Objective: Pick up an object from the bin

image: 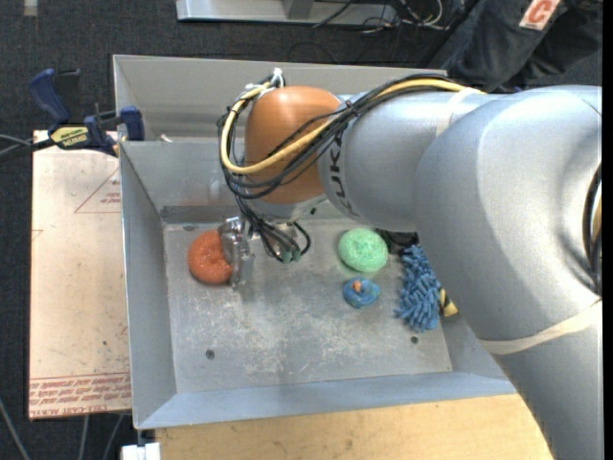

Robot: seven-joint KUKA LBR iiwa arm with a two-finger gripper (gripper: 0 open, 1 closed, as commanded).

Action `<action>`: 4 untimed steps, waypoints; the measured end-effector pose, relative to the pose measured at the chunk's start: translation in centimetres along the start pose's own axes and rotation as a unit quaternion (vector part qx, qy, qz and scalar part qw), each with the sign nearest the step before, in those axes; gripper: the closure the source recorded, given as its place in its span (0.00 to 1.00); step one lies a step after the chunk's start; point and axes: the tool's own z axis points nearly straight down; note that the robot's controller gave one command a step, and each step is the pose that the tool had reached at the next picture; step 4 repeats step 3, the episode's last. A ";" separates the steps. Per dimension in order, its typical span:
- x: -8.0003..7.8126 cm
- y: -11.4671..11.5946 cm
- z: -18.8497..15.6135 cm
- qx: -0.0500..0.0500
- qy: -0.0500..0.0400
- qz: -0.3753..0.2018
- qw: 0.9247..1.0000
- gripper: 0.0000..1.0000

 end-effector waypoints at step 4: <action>-0.1 2.0 -8.8 0.000 -0.001 -0.012 1.000 1.00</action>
Offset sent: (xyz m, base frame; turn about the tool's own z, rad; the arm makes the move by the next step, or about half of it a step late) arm -0.0020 0.0179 0.1517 -0.0224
